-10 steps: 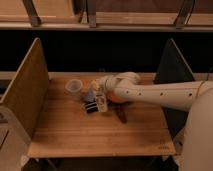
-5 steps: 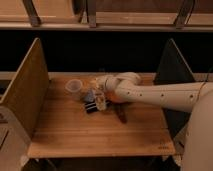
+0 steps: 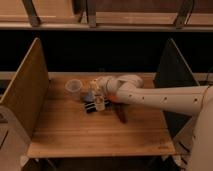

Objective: Stand the bottle upright

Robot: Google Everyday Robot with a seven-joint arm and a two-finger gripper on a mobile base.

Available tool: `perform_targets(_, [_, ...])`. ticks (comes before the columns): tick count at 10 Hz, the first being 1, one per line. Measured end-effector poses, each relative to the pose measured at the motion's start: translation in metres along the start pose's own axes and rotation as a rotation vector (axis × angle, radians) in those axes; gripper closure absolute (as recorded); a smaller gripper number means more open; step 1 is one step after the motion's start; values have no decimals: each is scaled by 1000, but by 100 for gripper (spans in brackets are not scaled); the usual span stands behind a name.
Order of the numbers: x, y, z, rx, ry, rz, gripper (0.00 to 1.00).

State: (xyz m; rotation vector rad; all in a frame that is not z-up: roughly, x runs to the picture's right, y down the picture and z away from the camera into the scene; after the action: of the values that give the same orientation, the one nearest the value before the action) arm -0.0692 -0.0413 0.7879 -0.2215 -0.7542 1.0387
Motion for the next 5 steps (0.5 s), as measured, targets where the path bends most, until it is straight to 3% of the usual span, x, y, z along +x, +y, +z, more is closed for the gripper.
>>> perform_targets(5, [4, 38, 49, -116, -57, -55, 100])
